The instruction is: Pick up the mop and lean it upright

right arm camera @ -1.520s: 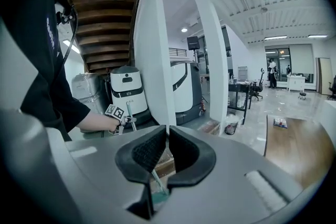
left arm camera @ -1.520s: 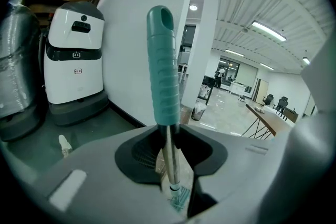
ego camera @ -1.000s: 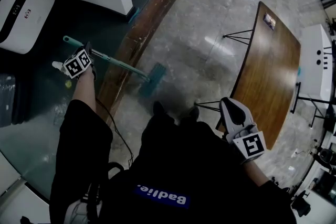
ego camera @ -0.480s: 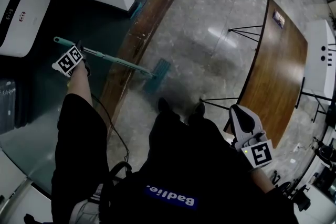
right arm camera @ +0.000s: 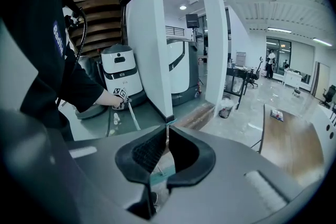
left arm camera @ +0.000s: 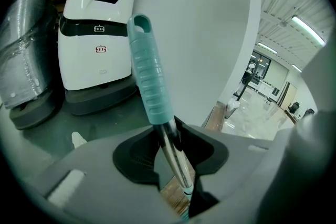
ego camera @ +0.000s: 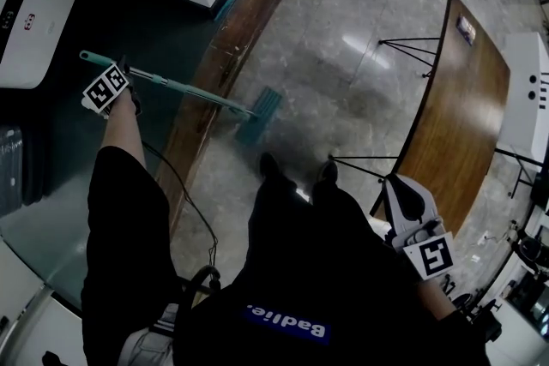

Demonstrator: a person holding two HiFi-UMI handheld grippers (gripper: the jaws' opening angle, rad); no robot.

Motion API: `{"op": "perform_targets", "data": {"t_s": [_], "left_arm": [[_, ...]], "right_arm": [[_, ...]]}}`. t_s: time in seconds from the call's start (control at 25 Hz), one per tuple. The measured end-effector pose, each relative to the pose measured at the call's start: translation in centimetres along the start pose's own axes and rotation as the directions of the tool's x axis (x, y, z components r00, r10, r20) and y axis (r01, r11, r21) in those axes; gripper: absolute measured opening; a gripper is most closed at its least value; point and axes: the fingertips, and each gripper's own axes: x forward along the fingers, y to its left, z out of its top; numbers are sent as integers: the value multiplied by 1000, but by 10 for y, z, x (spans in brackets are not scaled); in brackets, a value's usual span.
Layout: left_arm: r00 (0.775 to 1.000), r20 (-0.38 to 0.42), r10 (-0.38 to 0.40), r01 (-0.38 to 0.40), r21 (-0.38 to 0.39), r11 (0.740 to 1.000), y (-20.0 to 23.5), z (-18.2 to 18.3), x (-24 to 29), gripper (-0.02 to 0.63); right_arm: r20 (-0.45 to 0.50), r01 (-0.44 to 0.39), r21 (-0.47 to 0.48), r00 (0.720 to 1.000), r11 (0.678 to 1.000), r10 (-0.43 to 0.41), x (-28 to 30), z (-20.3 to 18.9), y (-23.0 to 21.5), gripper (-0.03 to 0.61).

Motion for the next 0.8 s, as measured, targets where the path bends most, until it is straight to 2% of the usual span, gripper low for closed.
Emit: {"op": "perform_targets", "data": {"t_s": [0.24, 0.44, 0.8], "left_arm": [[1000, 6, -3, 3, -3, 1000, 9, 0, 6, 149], [1000, 2, -2, 2, 34, 999, 19, -4, 10, 157], [1000, 24, 12, -13, 62, 998, 38, -14, 8, 172]], "right_arm": [[14, -137, -65, 990, 989, 138, 34, 20, 32, 20], [37, -235, -95, 970, 967, 239, 67, 43, 66, 20], [16, -333, -143, 941, 932, 338, 99, 52, 99, 20]]}}
